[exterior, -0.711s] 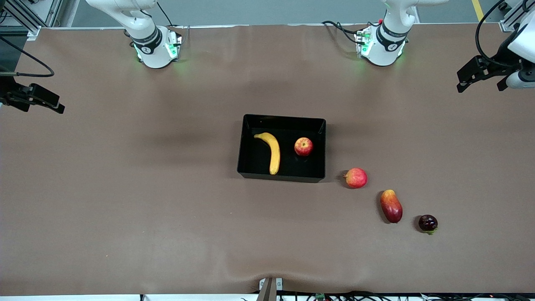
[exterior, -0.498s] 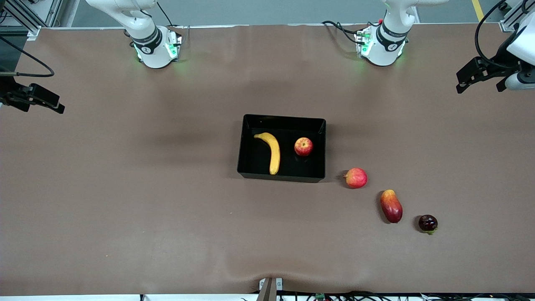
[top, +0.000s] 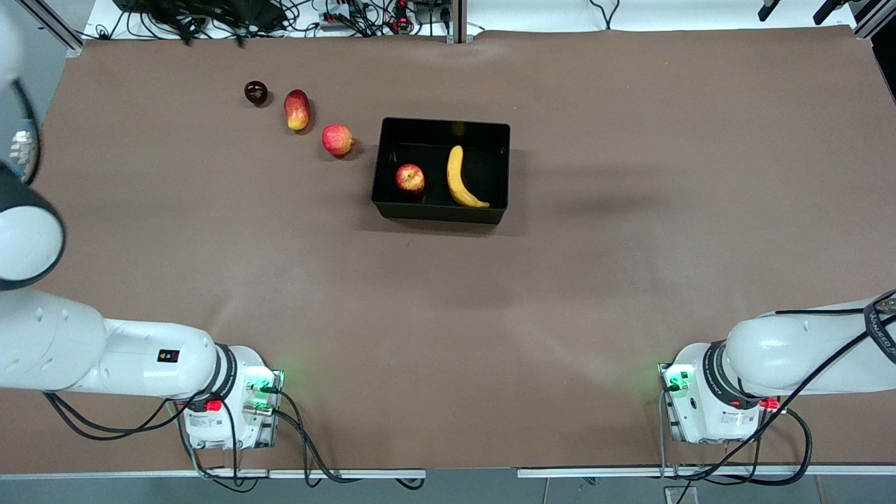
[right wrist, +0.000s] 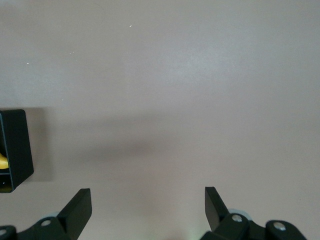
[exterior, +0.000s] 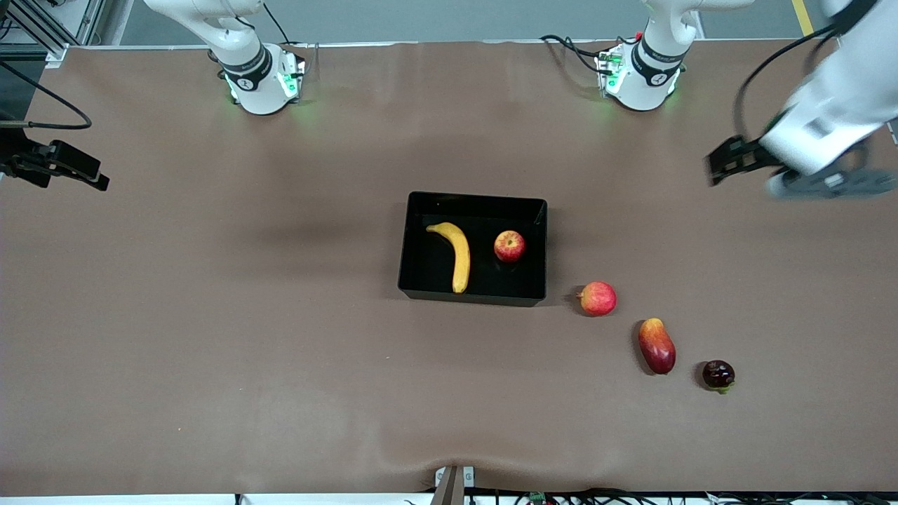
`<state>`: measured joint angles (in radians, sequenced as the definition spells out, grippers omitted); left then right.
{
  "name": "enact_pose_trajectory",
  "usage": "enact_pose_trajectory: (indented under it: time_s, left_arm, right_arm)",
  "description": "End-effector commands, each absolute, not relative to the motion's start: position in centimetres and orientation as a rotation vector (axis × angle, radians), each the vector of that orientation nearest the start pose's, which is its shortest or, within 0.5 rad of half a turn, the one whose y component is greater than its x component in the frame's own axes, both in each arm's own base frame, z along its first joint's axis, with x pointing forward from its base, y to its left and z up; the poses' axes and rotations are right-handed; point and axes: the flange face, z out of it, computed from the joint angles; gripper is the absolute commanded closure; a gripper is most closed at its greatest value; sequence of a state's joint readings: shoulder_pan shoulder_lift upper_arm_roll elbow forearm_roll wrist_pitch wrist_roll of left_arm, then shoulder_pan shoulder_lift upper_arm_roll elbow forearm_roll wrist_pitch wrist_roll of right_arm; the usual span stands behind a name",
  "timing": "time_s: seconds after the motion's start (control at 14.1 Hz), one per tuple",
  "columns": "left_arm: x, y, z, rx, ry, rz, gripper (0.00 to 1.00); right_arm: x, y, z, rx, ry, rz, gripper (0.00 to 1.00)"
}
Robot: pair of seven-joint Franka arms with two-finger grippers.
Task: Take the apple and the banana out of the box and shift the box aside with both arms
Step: 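Reach the left gripper into the black box over the red apple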
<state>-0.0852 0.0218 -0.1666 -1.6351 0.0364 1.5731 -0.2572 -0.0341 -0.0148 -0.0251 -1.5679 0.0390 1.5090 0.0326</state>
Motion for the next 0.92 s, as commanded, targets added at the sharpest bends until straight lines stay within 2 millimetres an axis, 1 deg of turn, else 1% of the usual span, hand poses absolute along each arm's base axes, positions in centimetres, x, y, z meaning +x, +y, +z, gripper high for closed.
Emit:
enact_pose_trajectory:
  time_s: [0.0, 0.14, 0.21, 0.28, 0.43, 0.5, 0.57, 0.71, 0.78, 0.85]
  left_arm:
    - [55.9, -19.6, 54.5, -3.114, -0.112, 0.144, 0.00]
    - [56.6, -24.3, 50.9, -3.132, -0.182, 0.136, 0.00]
    - [56.5, -27.1, 48.9, -3.129, -0.253, 0.143, 0.00]
    - [56.4, -29.3, 47.1, -3.122, -0.329, 0.140, 0.00]
    - [55.7, -33.2, 43.3, -3.108, -0.453, 0.149, 0.00]
    - [55.3, -35.0, 41.4, -3.107, -0.503, 0.149, 0.00]
    - [55.1, -36.2, 39.4, -3.108, -0.553, 0.149, 0.00]
    - [53.7, -39.6, 35.5, -3.073, -0.666, 0.171, 0.00]
    - [53.2, -40.5, 33.7, -3.027, -0.704, 0.148, 0.00]
    - [52.7, -40.9, 32.0, -2.979, -0.725, 0.123, 0.00]
  right_arm:
    - [54.5, -2.7, 63.2, -3.083, 0.150, 0.068, 0.00]
    - [54.5, -2.7, 63.2, -3.083, 0.150, 0.068, 0.00]
    - [54.5, -2.7, 63.2, -3.083, 0.147, 0.068, 0.00]
    - [54.5, -2.7, 63.2, -3.083, 0.147, 0.068, 0.00]
    - [54.5, -2.7, 63.2, -3.083, 0.147, 0.068, 0.00]
    - [54.5, -2.7, 63.2, -3.083, 0.147, 0.068, 0.00]
    - [54.5, -2.7, 63.2, -3.083, 0.147, 0.068, 0.00]
    - [54.5, -2.7, 63.2, -3.083, 0.147, 0.068, 0.00]
    - [54.5, -2.7, 63.2, -3.083, 0.147, 0.068, 0.00]
    - [54.5, -2.7, 63.2, -3.083, 0.147, 0.068, 0.00]
